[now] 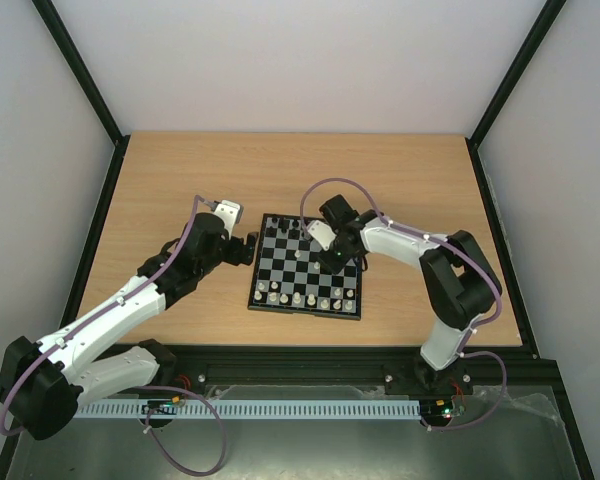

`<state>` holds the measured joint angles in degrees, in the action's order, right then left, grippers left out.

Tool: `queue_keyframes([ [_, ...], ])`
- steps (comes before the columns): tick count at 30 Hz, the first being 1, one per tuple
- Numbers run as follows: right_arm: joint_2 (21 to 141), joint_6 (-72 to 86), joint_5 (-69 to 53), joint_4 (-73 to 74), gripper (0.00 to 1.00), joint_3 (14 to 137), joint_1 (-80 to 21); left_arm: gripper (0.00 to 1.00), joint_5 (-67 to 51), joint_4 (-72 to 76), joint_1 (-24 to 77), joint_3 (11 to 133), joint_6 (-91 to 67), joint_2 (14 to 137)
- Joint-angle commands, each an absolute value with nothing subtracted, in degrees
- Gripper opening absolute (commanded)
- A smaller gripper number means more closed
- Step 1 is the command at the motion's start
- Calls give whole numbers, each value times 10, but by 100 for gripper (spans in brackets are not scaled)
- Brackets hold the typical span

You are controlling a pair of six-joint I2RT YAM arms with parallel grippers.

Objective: Set up the chess pieces on the board

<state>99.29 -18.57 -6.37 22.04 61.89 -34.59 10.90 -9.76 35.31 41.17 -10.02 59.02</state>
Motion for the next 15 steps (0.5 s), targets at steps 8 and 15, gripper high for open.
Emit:
queue_keyframes([
  [8, 994, -176, -62, 249, 3, 633, -349, 99, 102, -92, 351, 408, -100, 595],
  [15, 931, -179, -61, 275, 1, 601, -350, 99, 98, -91, 351, 409, -100, 598],
])
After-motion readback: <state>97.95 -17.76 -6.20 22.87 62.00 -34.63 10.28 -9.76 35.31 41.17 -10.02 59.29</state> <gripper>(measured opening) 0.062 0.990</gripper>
